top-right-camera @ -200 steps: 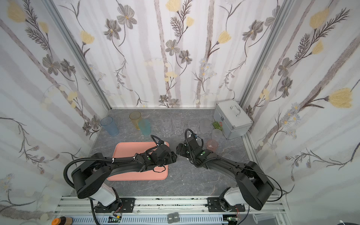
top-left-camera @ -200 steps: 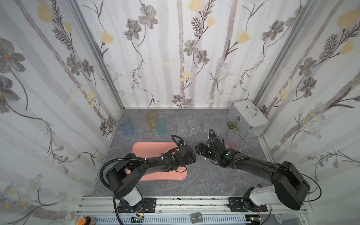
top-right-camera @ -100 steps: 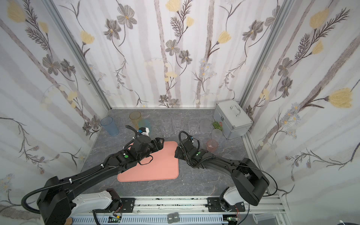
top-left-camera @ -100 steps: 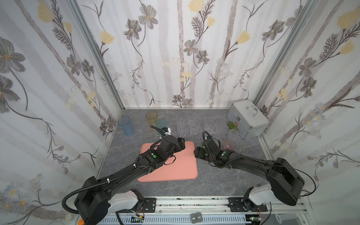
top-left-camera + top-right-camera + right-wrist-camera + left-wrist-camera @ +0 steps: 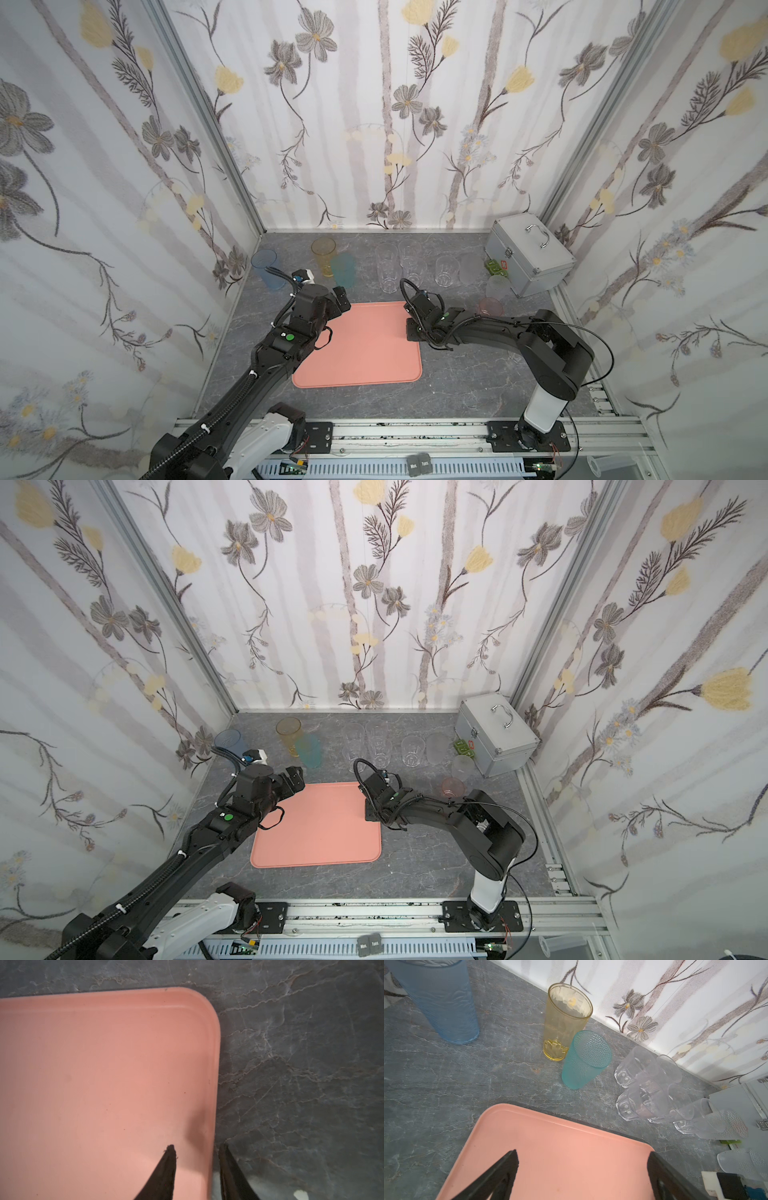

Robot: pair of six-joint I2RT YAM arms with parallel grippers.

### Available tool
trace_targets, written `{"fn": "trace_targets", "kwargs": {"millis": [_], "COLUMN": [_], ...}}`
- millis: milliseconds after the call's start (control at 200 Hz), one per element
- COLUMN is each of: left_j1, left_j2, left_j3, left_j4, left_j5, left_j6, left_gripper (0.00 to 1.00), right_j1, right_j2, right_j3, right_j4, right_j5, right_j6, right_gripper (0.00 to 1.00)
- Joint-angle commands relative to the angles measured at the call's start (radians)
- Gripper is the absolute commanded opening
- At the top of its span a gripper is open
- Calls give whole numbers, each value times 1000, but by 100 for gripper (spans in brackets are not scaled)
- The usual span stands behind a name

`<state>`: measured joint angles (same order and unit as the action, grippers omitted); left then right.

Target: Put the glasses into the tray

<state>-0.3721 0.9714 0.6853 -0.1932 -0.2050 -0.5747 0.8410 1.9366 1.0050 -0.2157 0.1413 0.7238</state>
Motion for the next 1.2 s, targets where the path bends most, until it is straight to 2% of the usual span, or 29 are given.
{"fn": "trace_targets", "kwargs": {"millis": [0, 45, 65, 200, 410, 490, 654, 819, 994, 1114, 1194], "left_j1": [35, 48, 53, 79, 132, 164, 237, 332, 471, 544, 602], "left_j2": [5, 9, 10, 27, 51, 64, 78, 99, 219, 311, 386], "left_j3": [18, 20, 23, 43, 94, 121, 187, 256, 399, 485, 538], "left_j4": [3, 3, 3, -2, -22, -34, -75, -114, -156, -169, -171], "left_j5": [45, 57, 64, 96, 131, 143, 160, 149, 188, 181, 239], "left_j6": [46, 53, 58, 87, 117, 132, 173, 228, 283, 315, 317], "left_gripper": [98, 97, 96, 92, 90, 89, 87, 87, 87, 87, 84], "right_j1": [-13, -13, -44, -92, -139, -140, -140, -140, -133, -107, -80], "right_j2": [20, 22, 20, 9, 1, -9, -10, -33, -157, -204, -214], "right_j3": [0, -7, -10, -39, -43, -28, -29, -76, -57, -19, -6], "right_j4": [1, 4, 4, -2, -61, -69, -69, -59, -29, -18, -2], "right_j5": [15, 22, 26, 75, 234, 245, 167, 187, 105, 65, 60], "right_j6": [-35, -46, -52, -106, -200, -226, -221, -201, -175, -133, -115], "right_gripper": [29, 25, 25, 23, 26, 27, 27, 31, 46, 49, 49]}}
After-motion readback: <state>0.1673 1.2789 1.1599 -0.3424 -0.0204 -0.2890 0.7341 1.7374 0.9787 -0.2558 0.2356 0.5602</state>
